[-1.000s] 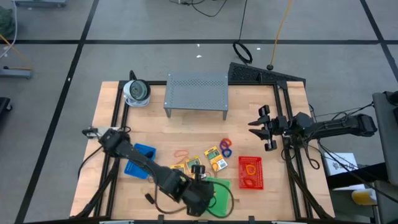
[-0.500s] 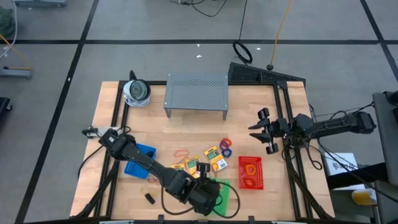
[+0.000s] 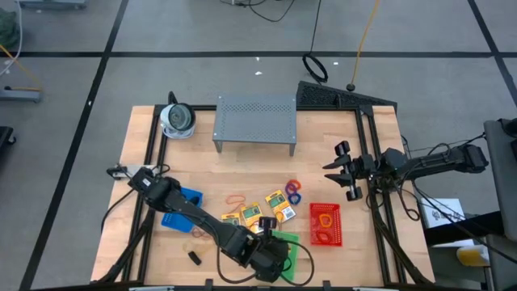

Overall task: Pick & Place Office Desk Supplies
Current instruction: Put the yellow crayon box into the green bin

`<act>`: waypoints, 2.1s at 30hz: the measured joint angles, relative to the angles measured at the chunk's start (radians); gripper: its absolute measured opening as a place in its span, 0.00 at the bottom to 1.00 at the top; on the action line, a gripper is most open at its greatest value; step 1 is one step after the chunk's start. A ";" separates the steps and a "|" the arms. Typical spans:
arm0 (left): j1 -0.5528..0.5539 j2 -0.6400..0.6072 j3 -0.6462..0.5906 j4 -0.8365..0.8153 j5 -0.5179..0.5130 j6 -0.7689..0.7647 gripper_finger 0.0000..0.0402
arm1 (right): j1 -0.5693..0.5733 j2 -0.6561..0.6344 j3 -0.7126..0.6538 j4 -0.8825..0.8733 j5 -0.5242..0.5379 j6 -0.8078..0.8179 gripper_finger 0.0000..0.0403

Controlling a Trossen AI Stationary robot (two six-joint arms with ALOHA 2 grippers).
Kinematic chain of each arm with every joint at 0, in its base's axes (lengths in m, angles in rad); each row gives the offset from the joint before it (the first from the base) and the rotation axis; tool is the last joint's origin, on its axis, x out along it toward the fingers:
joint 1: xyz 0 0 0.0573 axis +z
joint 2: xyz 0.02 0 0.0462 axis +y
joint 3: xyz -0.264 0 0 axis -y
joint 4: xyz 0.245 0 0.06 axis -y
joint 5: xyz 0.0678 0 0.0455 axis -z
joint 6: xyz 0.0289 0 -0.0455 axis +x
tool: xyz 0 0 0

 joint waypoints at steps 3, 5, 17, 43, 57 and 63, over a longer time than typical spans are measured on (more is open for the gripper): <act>0.002 0.003 -0.024 0.015 -0.007 -0.009 0.00 | 0.000 0.002 0.000 -0.001 0.000 0.000 0.25; 0.006 0.002 -0.049 0.017 -0.017 -0.020 0.00 | 0.000 0.003 0.000 -0.001 0.000 0.000 0.25; 0.024 -0.007 -0.198 0.078 -0.154 -0.087 0.00 | 0.000 0.006 0.000 0.007 0.000 0.004 0.25; 0.024 0.004 -0.130 0.105 0.004 -0.042 0.01 | 0.000 0.006 0.000 0.007 0.000 0.011 0.25; 0.025 -0.028 -0.129 0.092 -0.052 -0.018 0.01 | 0.000 0.006 0.000 0.004 0.000 0.011 0.25; 0.027 -0.063 -0.127 0.082 -0.086 -0.010 0.01 | 0.000 0.007 0.000 -0.002 0.000 0.011 0.25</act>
